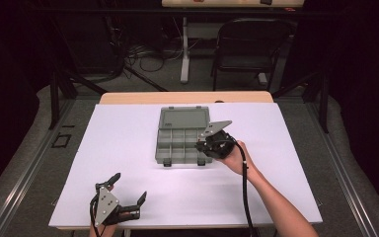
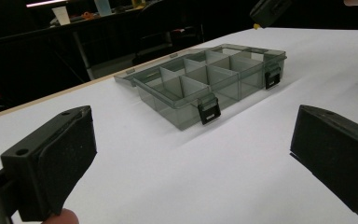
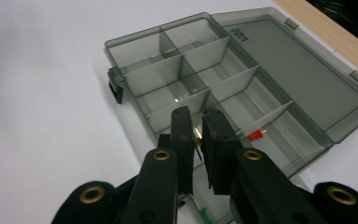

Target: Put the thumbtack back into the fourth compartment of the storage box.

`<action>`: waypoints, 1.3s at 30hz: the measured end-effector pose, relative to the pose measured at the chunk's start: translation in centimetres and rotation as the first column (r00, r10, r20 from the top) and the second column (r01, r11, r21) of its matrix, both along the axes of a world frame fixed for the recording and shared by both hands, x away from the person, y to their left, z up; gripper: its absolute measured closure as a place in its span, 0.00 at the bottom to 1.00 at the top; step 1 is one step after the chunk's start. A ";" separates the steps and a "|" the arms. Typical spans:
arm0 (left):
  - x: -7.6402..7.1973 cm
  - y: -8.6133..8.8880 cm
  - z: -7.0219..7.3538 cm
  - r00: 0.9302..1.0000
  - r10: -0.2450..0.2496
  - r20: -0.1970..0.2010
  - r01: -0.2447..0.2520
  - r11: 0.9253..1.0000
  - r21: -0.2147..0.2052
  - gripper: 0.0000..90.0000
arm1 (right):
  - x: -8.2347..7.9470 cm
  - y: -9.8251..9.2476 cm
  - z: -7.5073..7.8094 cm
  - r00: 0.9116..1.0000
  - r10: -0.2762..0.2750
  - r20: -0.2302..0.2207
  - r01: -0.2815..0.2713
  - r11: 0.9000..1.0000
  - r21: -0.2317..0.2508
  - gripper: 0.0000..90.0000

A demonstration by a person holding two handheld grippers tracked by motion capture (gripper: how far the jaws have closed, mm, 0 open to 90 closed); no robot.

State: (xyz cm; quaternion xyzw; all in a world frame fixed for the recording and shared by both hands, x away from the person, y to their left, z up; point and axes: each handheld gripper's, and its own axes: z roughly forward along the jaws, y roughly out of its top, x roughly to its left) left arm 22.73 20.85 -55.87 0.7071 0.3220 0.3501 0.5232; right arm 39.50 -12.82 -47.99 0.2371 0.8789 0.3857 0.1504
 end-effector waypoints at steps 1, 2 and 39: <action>0.0 0.0 0.0 1.000 0.000 0.000 0.000 1.000 0.000 0.00 | 0.2 0.0 0.0 1.000 -0.003 0.001 0.003 1.000 0.001 0.93; 0.0 0.0 0.0 1.000 0.000 0.000 0.000 1.000 0.000 0.00 | 0.4 -0.1 0.0 1.000 -0.008 0.003 0.008 1.000 0.000 0.93; 0.0 0.0 0.0 1.000 -0.002 -0.003 0.002 1.000 -0.003 0.00 | 6.7 -0.8 -3.4 0.982 -0.177 -0.061 0.173 0.983 -0.066 0.92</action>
